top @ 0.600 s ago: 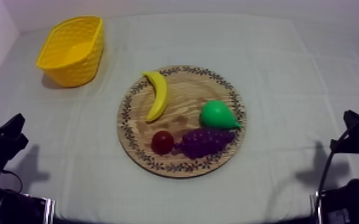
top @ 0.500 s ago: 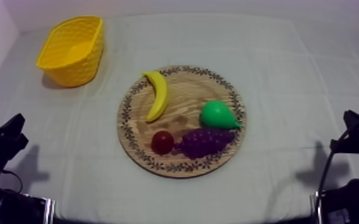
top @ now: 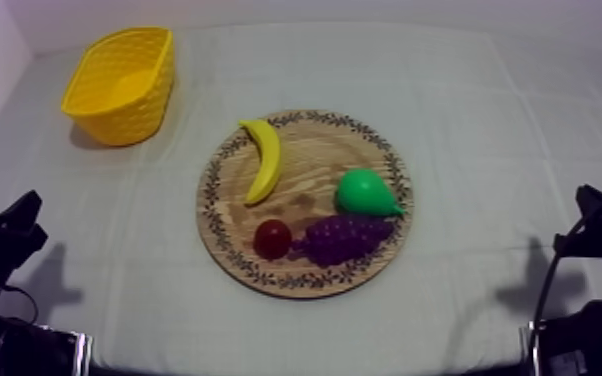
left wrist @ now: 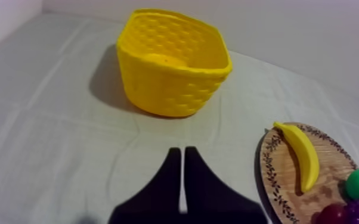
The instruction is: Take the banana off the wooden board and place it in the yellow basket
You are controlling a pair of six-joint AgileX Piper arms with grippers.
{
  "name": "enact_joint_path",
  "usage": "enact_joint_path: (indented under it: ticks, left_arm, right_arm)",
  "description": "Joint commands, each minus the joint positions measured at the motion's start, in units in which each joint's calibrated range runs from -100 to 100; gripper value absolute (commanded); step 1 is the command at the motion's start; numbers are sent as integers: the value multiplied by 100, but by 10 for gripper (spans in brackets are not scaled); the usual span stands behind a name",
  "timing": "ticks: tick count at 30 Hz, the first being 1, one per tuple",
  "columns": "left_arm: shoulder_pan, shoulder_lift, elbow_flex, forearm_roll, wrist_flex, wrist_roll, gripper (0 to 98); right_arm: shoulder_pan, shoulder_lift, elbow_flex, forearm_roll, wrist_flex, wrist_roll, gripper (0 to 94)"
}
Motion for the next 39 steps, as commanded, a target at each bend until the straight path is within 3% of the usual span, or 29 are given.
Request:
enact_joint_path:
  ticks: [1, 19, 29, 39]
  left_arm:
    - [-1, 0, 1, -1, -2, 0, 1]
    - [-1, 0, 1, -1, 10, -187, 1]
    - [-1, 0, -115, 8, 473, -194, 1]
    - [49, 113, -215, -9, 312, -210, 1]
  right_arm:
    - [3, -5, 5, 1, 1, 0, 4]
    - [3, -5, 5, 1, 1, 0, 4]
    - [3, -5, 5, 1, 1, 0, 4]
    - [3, -5, 5, 1, 1, 0, 4]
